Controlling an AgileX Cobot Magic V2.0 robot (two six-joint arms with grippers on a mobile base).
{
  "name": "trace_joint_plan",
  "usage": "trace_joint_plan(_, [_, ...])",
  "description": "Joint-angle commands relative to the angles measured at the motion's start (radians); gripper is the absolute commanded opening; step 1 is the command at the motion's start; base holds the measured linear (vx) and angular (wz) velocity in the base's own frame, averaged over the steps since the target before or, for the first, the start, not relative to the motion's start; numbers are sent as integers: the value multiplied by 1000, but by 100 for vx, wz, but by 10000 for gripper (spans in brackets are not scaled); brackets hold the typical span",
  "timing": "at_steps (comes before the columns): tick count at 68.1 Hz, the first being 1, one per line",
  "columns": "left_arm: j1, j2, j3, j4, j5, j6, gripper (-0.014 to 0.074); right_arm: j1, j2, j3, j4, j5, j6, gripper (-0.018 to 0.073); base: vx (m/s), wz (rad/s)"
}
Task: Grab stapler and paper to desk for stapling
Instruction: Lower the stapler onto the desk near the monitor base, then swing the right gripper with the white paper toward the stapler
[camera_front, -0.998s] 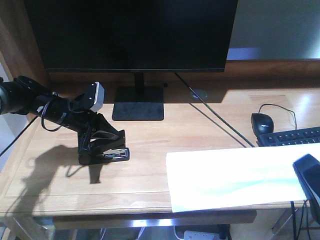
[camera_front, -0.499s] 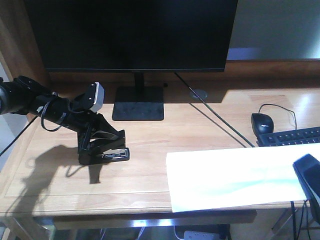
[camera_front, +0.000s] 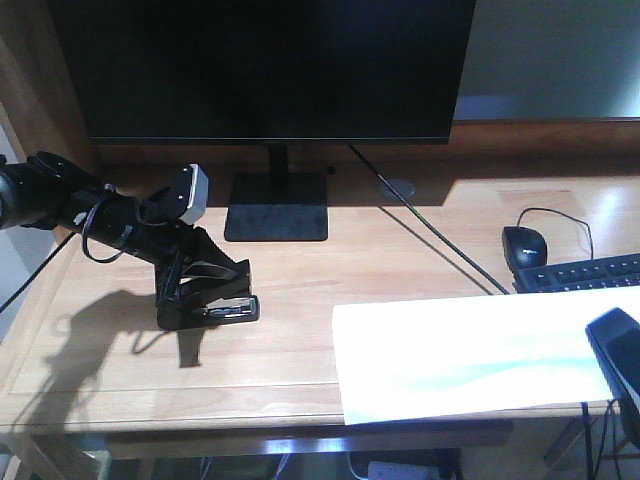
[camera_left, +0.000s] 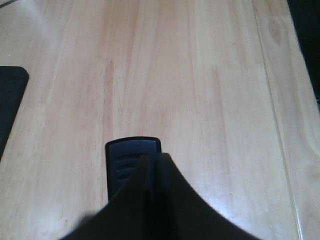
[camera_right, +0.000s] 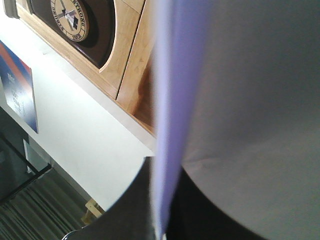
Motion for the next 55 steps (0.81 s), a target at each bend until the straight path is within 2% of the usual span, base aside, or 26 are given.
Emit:
trace_joint_plan(1, [0, -63, -26, -55, 25, -9, -7, 0, 4, 2, 16, -62, -14, -5, 0, 0])
trace_joint_plan(24, [0, -63, -26, -55, 25, -9, -7, 0, 4, 2, 17, -63, -14, -5, 0, 0])
trace_joint_plan(32, [0, -63, -26, -55, 25, -9, -7, 0, 5, 2, 45, -58, -17, -5, 0, 0])
trace_joint_plan(42, [0, -63, -26, -55, 25, -9, -7, 0, 5, 2, 48, -65, 23, -5, 0, 0])
trace_joint_plan(49, [0, -63, -26, -55, 25, -9, -7, 0, 5, -1, -8, -91, 43, -5, 0, 0])
trace_joint_plan(55, [0, -63, -26, -55, 25, -9, -7, 0, 5, -23, -126, -86, 74, -5, 0, 0])
